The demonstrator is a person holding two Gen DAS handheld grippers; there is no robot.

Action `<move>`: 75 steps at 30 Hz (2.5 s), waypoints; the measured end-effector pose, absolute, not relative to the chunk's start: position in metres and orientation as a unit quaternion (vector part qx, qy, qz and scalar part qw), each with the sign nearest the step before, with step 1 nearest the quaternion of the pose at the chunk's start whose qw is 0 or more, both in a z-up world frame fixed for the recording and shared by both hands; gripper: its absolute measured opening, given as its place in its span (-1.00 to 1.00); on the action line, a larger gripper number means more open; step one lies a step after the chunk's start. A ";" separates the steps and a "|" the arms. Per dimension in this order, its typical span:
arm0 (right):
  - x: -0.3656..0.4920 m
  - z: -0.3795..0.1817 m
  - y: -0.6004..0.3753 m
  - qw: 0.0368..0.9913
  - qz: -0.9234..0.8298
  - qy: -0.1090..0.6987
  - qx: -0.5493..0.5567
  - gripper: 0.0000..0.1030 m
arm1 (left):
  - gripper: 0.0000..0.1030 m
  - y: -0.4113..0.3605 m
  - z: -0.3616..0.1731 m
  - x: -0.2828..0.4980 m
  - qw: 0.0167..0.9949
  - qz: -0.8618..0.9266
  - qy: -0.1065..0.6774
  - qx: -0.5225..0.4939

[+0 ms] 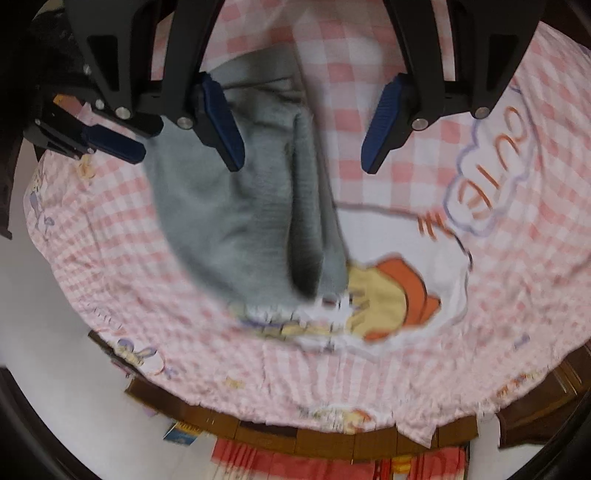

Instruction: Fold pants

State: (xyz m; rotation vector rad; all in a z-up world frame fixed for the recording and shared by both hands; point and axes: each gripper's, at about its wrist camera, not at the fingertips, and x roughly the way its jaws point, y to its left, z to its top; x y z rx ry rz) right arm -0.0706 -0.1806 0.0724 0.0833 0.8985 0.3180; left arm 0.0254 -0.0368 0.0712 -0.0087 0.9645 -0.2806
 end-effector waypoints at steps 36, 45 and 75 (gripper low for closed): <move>-0.007 0.046 -0.222 0.874 0.120 0.440 0.166 0.02 | 0.06 -0.032 0.038 0.073 0.853 -0.158 0.491 -0.085; 0.013 0.027 -0.223 0.848 0.157 0.457 0.217 0.01 | 0.12 -0.027 0.031 0.078 0.846 -0.161 0.496 -0.113; 0.038 0.077 -0.146 0.877 0.195 0.412 0.153 -0.58 | -0.33 0.029 0.073 0.095 0.877 -0.149 0.451 -0.069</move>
